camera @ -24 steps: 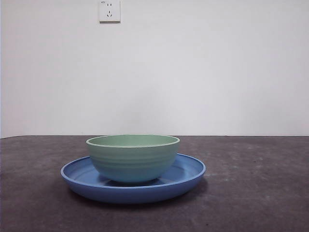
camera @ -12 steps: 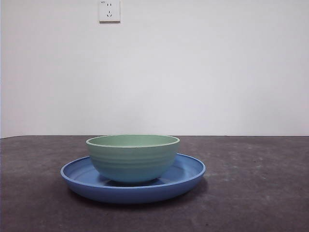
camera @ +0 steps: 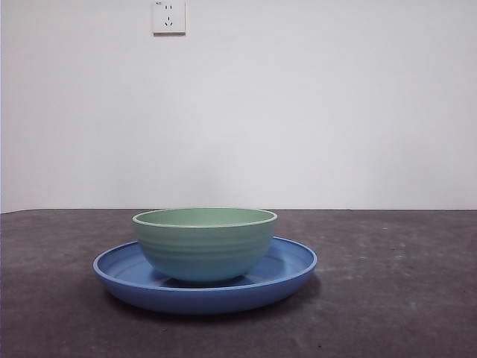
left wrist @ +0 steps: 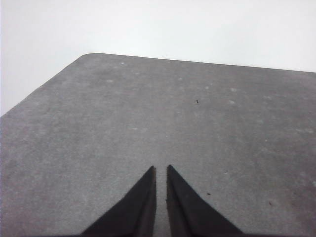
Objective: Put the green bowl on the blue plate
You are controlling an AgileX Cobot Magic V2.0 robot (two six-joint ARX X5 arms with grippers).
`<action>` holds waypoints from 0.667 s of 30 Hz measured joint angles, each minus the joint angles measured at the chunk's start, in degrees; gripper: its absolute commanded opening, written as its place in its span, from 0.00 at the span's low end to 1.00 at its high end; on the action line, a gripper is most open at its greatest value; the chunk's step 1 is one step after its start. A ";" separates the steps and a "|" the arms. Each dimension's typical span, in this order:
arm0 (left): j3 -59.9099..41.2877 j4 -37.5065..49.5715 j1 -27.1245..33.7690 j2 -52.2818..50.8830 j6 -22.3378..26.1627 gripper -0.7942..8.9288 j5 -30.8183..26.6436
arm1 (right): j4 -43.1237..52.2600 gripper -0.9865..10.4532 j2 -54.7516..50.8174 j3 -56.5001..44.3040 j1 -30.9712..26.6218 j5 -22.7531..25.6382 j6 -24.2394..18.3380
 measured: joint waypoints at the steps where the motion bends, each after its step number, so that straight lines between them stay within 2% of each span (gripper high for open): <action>1: -0.28 0.02 0.00 0.00 0.00 0.12 0.00 | 0.00 0.10 0.00 0.00 0.00 0.00 0.00; 20: -1.51 -0.28 0.00 -0.85 -0.20 0.12 0.00 | 0.00 0.10 0.00 0.00 0.00 0.00 -0.02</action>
